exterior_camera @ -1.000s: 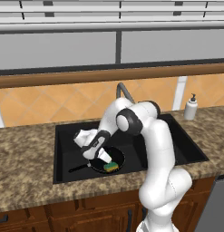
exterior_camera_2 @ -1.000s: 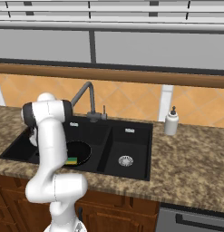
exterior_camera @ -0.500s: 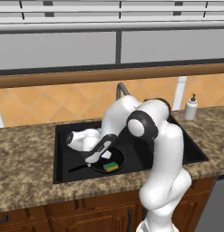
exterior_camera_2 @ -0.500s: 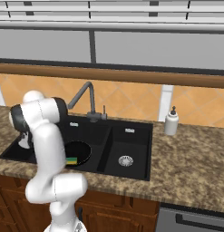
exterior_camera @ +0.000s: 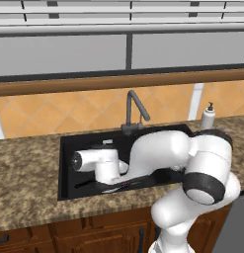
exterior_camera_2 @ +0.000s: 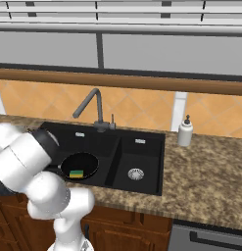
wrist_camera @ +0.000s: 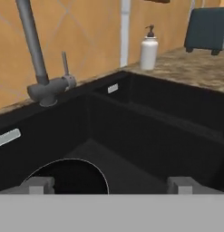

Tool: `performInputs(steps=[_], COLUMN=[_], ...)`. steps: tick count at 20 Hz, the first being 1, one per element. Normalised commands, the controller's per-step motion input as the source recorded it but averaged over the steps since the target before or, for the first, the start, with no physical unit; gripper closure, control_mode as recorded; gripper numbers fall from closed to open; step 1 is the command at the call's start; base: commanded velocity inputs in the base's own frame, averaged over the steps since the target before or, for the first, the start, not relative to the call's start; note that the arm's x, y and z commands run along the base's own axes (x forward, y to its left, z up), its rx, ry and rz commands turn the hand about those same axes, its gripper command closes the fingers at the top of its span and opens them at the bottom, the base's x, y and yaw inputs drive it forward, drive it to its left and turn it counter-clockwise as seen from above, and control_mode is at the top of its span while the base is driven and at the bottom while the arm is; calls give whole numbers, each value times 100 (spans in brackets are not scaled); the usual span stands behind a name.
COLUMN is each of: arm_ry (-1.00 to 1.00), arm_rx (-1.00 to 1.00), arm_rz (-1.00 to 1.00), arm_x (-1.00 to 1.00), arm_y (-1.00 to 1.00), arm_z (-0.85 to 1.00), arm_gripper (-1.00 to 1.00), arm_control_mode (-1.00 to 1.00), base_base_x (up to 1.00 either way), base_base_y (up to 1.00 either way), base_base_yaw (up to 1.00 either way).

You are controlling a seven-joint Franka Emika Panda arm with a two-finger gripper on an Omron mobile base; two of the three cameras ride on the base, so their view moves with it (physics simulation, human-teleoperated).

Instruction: Pick the pan and sponge and place them into the sink. Then turn on the water.

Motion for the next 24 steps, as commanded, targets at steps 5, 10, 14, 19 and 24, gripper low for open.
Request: performInputs(steps=[5, 10, 14, 19, 24], arm_ry=[-18, -1, -19, -19, -12], arm_rx=[33, 48, 41, 44, 51], arm_rz=[0, 0, 0, -3, -8], arm_x=[-98, -88, -79, -51, -8], arm_y=[-35, -69, -95, -88, -77], arm_z=[96, 90, 63, 47, 48], arm_gripper=[-100, -100, -100, -100, -100], arm_control_mode=[-100, -100, -100, -100, -100], base_base_x=[0, 0, 0, 0, 0], base_base_y=[0, 0, 0, 0, 0], base_base_yaw=[0, 0, 0, 0, 0])
